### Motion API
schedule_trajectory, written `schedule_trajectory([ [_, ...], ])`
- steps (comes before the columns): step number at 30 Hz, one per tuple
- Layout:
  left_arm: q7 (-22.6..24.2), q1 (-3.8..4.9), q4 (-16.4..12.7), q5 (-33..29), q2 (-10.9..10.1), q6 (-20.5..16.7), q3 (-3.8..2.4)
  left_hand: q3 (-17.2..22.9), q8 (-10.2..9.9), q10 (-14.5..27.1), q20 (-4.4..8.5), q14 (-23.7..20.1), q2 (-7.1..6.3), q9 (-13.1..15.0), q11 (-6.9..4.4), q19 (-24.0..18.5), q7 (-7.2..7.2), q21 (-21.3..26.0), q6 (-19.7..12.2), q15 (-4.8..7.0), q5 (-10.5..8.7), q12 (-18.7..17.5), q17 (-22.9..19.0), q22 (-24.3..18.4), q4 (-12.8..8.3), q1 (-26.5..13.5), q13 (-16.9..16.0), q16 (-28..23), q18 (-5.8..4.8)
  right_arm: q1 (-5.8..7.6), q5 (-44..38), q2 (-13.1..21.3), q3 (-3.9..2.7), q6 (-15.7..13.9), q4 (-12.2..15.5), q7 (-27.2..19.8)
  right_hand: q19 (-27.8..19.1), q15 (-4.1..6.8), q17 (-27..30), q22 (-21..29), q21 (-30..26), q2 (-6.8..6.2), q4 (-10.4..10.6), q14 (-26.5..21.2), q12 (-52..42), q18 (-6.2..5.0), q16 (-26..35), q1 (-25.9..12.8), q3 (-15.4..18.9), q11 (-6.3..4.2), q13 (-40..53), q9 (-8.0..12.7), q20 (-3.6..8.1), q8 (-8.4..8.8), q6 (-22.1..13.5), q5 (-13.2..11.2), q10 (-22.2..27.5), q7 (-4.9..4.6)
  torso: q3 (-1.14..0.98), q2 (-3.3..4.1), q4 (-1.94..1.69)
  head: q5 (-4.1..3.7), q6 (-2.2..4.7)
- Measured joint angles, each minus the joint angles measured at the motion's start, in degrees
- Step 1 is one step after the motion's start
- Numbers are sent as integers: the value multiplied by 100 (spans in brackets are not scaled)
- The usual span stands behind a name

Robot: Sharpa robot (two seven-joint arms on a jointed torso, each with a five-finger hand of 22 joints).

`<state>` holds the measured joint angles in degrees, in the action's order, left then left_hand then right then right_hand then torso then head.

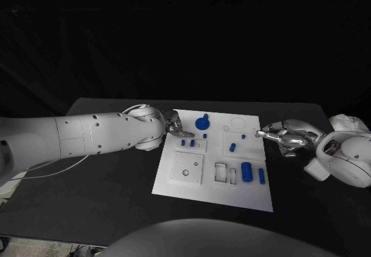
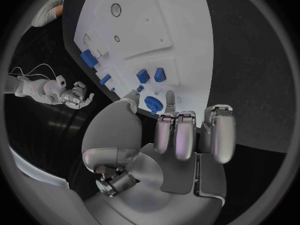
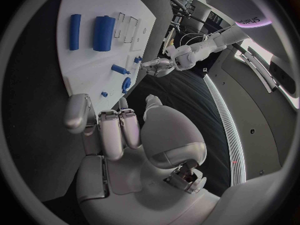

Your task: Assemble the parts on the task board

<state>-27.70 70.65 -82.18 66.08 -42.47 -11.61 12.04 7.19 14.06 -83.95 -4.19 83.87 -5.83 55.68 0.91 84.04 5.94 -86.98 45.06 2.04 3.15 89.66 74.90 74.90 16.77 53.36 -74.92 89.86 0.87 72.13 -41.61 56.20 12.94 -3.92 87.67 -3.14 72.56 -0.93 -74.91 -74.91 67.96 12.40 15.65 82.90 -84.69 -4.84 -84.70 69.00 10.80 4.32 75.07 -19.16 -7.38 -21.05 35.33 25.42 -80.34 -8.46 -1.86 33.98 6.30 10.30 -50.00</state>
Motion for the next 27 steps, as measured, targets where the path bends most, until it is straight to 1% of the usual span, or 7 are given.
schedule_trajectory([
  [5, 555, 1, -52, -72, -79, -711, -11, -318, -57, 2, -44, 8, 126, -139, 64, 2, 69, 0, -209, -53, 101, -2, 0, 0, -40, 161, 0, 0, 0, -1, 0, 45, -1, -31, 22, -20, 0, 0, 0, 0, 0, 0, 0, 0, -1, 0, 0, 0, 0, -3, -1, 0, 0, 0, 0, 0, -3, 0, 1, 3, 3, -15, 0],
  [10, 1396, 9, -66, -298, -100, -1335, -20, 38, -58, 51, -82, 22, 430, -339, 119, 0, 100, 254, -344, -81, 1232, -511, 0, 0, -396, 1536, 0, -1, 0, -1, 1, 104, -2, -83, 91, -63, 0, 0, 0, 1, 28, -24, 0, 0, -1, 1, 0, 24, 0, -33, -1, 0, 0, 0, 0, 0, -34, 0, 1, 13, 5, -38, 0],
  [12, 1762, 13, -68, -411, -92, -1497, -23, 381, -109, 959, -127, -25, 518, -548, 126, -107, 115, 490, -348, -143, 1282, -1505, 1, 0, -542, 2248, 25, -494, 93, 0, 1, 124, -2, -109, 127, -90, 16, 0, 0, 1, 61, -29, 0, 0, -1, 0, 0, 29, 0, -33, -1, 0, 11, 0, 0, 22, -34, 0, 0, 23, 7, -47, 0],
  [14, 2125, 18, -67, -502, -58, -1601, -34, 834, -163, 2694, -154, -799, 439, -813, 188, -331, 174, 723, -220, -193, 1196, -3711, 4, 2, -629, 2872, 1170, -1760, 110, 1, 1, 142, -2, -141, 167, -127, 54, 0, 1, 1, 92, -29, 0, 0, -1, 1, -15, 29, 0, -33, -1, 0, 11, 0, 0, 22, -35, 0, 3, 34, 10, -53, 0],
  [17, 2452, 23, -41, -513, 27, -1641, -54, 1297, -355, 3464, -225, -1115, 158, -1300, 313, -433, 229, 867, 101, -280, 988, -5734, 4, 5, -550, 3260, 2588, -2551, 183, 2, 1, 159, -2, -180, 211, -179, 54, 1, 1, 1, 121, -30, 0, 2, -28, 1, -23, 29, 0, -22, -2, 0, 11, 0, 0, 22, -66, 0, 8, 57, 19, -63, 0],
  [21, 2641, 26, 82, -193, 203, -1613, -73, 1483, -756, 3851, -120, -573, -169, -1915, 328, -217, 108, 803, 184, -135, 779, -6858, -17, 4, -430, 3371, 3653, -2458, 184, 5, -1, 181, -2, -230, 248, -250, 94, 22, 1, 0, 121, -30, 0, 22, -32, 1, -23, 29, 0, -32, -2, 0, 10, 0, 0, 22, -76, 0, 17, 88, 34, -73, 0],
  [27, 2568, 28, 247, 1076, 392, -1239, -85, 1156, -992, 3962, 97, -315, -491, -2620, 21, 10, -226, 716, 624, 120, 621, -7617, -606, 4, -366, 3194, 4706, -2913, 184, 10, -3, 212, -2, -272, 268, -310, 94, 3, 1, -4, 143, -61, 0, 42, -45, 1, -23, 60, 0, -30, -1, 0, 10, 0, 0, 22, -79, 0, 32, 141, 57, -85, 0],
])
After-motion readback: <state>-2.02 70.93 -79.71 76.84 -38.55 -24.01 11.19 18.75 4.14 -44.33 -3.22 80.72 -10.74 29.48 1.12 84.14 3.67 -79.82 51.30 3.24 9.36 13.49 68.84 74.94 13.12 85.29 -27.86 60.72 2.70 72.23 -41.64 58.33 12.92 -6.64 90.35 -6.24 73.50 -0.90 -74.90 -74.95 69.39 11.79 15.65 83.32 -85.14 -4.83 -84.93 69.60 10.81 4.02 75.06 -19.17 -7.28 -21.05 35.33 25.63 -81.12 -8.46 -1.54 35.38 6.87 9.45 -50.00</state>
